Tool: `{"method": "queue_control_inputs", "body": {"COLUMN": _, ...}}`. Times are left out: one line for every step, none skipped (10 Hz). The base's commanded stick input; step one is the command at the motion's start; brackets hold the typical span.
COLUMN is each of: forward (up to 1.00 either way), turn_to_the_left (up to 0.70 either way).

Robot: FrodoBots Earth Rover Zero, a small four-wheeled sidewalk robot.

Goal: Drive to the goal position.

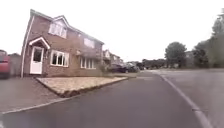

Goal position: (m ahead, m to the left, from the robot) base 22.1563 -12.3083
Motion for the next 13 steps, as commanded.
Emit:
{"method": "queue_control_inputs", "body": {"forward": 1.0, "turn_to_the_left": -0.4}}
{"method": "queue_control_inputs", "body": {"forward": 1.0, "turn_to_the_left": -0.4}}
{"method": "queue_control_inputs", "body": {"forward": 1.0, "turn_to_the_left": -0.4}}
{"method": "queue_control_inputs", "body": {"forward": 1.0, "turn_to_the_left": -0.4}}
{"method": "queue_control_inputs", "body": {"forward": 1.0, "turn_to_the_left": -0.4}}
{"method": "queue_control_inputs", "body": {"forward": 1.0, "turn_to_the_left": -0.4}}
{"method": "queue_control_inputs", "body": {"forward": 1.0, "turn_to_the_left": -0.4}}
{"method": "queue_control_inputs", "body": {"forward": 1.0, "turn_to_the_left": -0.4}}
{"method": "queue_control_inputs", "body": {"forward": 1.0, "turn_to_the_left": -0.4}}
{"method": "queue_control_inputs", "body": {"forward": 1.0, "turn_to_the_left": -0.4}}
{"method": "queue_control_inputs", "body": {"forward": 1.0, "turn_to_the_left": -0.4}}
{"method": "queue_control_inputs", "body": {"forward": 1.0, "turn_to_the_left": -0.4}}
{"method": "queue_control_inputs", "body": {"forward": 1.0, "turn_to_the_left": -0.4}}
